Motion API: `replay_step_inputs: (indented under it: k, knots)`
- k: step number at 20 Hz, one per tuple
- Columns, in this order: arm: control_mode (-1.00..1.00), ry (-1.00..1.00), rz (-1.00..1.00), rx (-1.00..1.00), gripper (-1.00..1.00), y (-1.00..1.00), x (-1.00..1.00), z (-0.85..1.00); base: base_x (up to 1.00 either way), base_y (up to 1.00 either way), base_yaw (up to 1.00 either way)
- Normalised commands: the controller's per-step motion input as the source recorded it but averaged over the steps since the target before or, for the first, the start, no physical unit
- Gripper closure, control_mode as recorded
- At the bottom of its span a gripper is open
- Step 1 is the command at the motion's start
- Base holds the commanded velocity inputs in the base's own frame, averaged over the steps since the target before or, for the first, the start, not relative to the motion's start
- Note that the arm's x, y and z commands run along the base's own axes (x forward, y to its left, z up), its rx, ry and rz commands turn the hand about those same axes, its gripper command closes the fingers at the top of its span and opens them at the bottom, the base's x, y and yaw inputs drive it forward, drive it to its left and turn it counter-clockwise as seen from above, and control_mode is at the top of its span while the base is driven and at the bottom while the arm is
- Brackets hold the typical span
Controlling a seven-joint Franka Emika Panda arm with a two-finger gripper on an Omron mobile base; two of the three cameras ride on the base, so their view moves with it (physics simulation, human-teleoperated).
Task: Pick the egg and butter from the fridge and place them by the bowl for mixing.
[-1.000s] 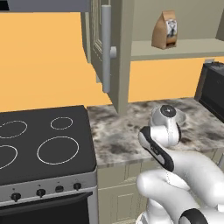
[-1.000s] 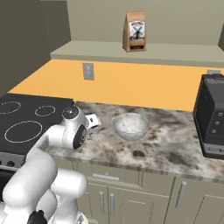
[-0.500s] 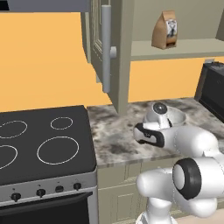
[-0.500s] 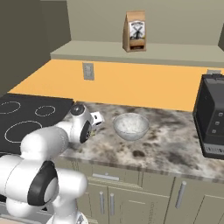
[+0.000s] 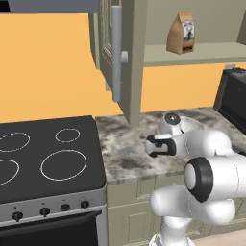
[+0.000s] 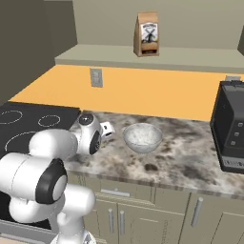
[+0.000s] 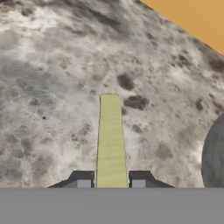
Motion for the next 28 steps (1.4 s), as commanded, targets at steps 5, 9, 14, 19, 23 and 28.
replay_step_inputs:
  k: [5, 9, 14, 19, 23, 28]
  knots:
    - [-1.00, 0.00, 0.00, -0.07, 1.00, 0.00, 0.13, -0.28, 0.00, 0.00, 0.00]
    - [-1.00, 0.00, 0.00, -0.06, 1.00, 0.00, 0.01, -0.24, 0.00, 0.00, 0.00]
    - [-1.00, 0.00, 0.00, -0.01, -1.00, 0.00, 0.00, -0.15, 0.00, 0.00, 0.00]
    - [-1.00, 0.00, 0.00, 0.00, -1.00, 0.00, 0.00, -0.01, 0.00, 0.00, 0.00]
    - [-1.00, 0.00, 0.00, 0.00, -1.00, 0.00, 0.00, 0.03, 0.00, 0.00, 0.00]
    - [-1.00, 0.00, -0.05, 0.00, -1.00, 0.04, -0.23, 0.75, 0.00, 0.00, 0.00]
